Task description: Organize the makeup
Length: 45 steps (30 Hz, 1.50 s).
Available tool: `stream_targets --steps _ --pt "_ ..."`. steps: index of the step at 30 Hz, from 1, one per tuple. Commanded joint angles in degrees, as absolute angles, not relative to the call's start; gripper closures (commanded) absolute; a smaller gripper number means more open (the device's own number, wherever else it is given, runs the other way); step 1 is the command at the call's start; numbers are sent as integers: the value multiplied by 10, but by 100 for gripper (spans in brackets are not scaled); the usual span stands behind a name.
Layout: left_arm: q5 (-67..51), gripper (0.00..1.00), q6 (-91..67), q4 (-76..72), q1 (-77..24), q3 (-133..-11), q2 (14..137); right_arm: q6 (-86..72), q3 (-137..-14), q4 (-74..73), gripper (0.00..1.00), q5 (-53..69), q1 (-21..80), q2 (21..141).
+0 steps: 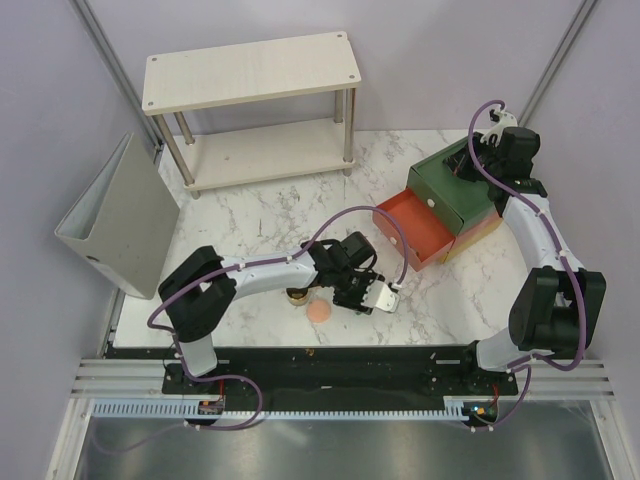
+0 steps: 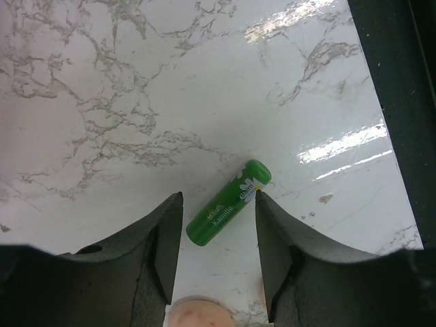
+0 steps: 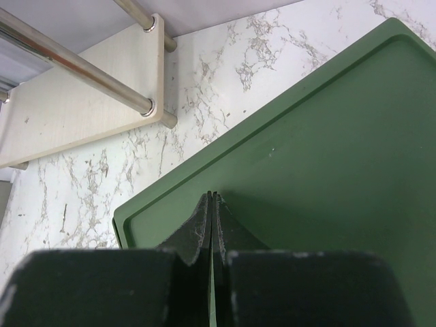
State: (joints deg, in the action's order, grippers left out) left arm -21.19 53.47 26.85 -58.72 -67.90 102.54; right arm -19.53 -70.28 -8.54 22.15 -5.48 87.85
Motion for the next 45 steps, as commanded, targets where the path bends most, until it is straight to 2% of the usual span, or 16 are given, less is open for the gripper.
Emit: stream_targets --steps 1,20,24,27,28,29,34,45 --pt "-208 47 562 266 -592 -688 1017 -168 -647 -303 100 200 -48 940" --pt "-177 51 577 265 -596 -665 1058 -168 -650 -304 100 201 -48 945" --pt "-156 58 577 265 -603 -677 1089 -168 -651 -305 100 203 -48 944" --pt "-151 72 570 266 -609 -687 1107 -167 -650 -306 100 204 -49 941" --pt "-149 91 567 267 -611 -691 1110 -167 -650 -306 100 203 -49 940" --pt "-146 98 564 274 -612 -700 1116 -167 -650 -305 100 203 -49 940" --pt "-126 98 534 306 -612 -734 1114 -167 -650 -306 100 204 -48 940" --pt "-94 98 502 309 -609 -805 1025 -167 -651 -306 100 207 -49 944"
